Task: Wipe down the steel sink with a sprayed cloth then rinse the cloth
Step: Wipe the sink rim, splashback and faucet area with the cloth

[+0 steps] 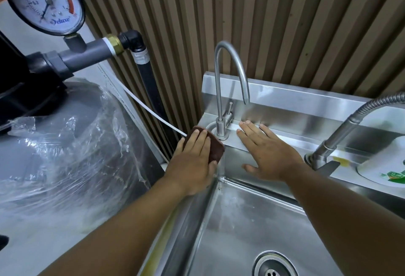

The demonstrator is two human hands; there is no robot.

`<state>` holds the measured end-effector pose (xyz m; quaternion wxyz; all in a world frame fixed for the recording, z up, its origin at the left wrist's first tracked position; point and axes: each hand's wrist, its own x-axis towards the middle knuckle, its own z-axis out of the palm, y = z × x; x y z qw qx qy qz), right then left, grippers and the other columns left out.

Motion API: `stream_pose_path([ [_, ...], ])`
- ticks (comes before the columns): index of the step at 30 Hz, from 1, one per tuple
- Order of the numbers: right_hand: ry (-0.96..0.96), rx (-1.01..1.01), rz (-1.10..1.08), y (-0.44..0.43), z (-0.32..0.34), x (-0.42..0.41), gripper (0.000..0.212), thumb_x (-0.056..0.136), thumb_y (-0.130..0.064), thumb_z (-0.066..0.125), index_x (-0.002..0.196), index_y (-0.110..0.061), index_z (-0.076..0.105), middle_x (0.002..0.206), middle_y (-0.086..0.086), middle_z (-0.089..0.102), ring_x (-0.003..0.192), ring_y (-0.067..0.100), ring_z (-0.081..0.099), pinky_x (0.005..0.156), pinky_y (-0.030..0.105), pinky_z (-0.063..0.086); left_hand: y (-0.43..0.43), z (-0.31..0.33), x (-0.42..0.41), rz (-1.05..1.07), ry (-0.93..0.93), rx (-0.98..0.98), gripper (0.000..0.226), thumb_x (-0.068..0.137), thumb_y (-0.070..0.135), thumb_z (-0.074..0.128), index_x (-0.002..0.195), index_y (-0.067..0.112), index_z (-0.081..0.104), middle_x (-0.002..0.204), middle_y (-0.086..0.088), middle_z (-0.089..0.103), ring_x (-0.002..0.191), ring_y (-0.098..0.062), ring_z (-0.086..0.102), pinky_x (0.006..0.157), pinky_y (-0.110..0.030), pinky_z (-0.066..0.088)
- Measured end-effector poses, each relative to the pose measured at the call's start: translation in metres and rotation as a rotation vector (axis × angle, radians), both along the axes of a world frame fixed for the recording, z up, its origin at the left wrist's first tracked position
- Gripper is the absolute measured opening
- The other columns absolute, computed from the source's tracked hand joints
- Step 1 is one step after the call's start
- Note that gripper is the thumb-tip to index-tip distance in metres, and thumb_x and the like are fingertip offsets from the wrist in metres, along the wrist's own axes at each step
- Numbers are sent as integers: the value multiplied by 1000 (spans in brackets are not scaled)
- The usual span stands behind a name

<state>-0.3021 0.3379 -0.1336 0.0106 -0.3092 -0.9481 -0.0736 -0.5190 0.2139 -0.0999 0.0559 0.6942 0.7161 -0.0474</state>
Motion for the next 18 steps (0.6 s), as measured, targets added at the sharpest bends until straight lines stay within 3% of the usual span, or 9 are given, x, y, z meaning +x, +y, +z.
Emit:
stream_pose_path([
  [4, -10, 23, 4, 1, -1, 1, 90, 86, -59, 48, 156, -6, 28, 165, 15, 23, 153, 29, 20, 121, 43, 9, 43, 1, 1, 17, -13, -39, 72, 104, 49, 24, 160, 11, 0, 168, -2, -11, 153, -17, -17, 125, -44, -5],
  [7, 6, 39, 9, 0, -1, -1, 83, 87, -48, 54, 155, -5, 32, 162, 16, 28, 151, 30, 25, 120, 43, 12, 26, -1, 5, 28, 0, -11, 70, 104, 46, 22, 160, 11, 0, 169, -4, -8, 154, -19, -15, 125, -45, -5],
  [10, 24, 42, 6, 0, -3, -1, 78, 88, -38, 59, 154, -5, 33, 162, 16, 29, 151, 30, 26, 120, 44, 13, -19, -7, 11, 41, 23, 27, 70, 100, 44, 20, 160, 9, 9, 169, -9, 2, 155, -24, -5, 125, -47, 2],
  [15, 22, 52, 0, 2, -4, -1, 79, 88, -38, 61, 154, -6, 32, 162, 15, 29, 151, 29, 26, 120, 45, 15, -59, -9, 13, 103, 47, 43, 74, 94, 47, 20, 156, 7, 27, 165, -13, 20, 154, -28, 14, 124, -50, 16],
  [18, 32, 55, 9, 2, -5, -1, 80, 87, -38, 61, 154, -5, 32, 162, 16, 29, 151, 30, 26, 120, 45, 15, -28, -2, 16, 115, 18, 20, 72, 99, 47, 23, 159, 10, 10, 168, -10, 2, 155, -26, -3, 125, -48, 4],
])
